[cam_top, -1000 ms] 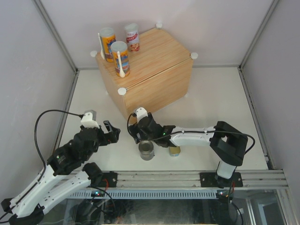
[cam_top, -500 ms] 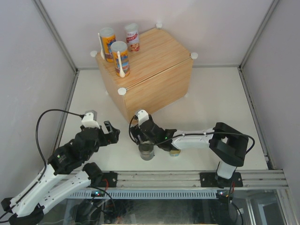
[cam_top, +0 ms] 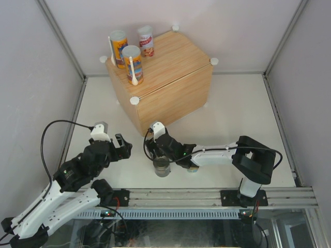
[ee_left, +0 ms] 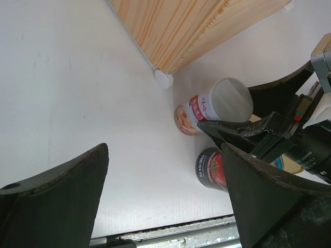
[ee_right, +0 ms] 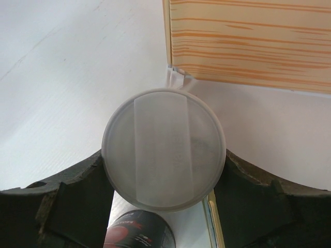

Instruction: Place and organize the canned foods onto the counter

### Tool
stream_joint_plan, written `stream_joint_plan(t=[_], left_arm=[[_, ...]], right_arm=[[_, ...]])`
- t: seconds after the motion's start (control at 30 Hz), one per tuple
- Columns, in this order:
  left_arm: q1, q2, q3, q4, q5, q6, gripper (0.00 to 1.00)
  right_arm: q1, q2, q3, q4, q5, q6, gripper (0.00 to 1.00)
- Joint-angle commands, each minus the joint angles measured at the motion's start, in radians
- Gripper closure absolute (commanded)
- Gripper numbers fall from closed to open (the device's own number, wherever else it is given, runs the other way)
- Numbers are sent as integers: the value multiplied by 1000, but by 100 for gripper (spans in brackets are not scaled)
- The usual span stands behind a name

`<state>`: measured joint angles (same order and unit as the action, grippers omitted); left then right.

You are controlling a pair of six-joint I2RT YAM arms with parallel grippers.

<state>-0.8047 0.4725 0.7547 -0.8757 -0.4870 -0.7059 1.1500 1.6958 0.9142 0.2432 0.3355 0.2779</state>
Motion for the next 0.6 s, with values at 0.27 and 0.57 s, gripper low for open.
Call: stream_joint_plan(t=[0.27, 0.57], left_arm=[[-4, -1, 51, 14, -22, 7, 7], [-4, 3, 50, 30, -30, 6, 7]], right_arm=[[41, -110, -1, 94, 59, -79, 71], [42, -171, -1, 82, 68, -113, 80]])
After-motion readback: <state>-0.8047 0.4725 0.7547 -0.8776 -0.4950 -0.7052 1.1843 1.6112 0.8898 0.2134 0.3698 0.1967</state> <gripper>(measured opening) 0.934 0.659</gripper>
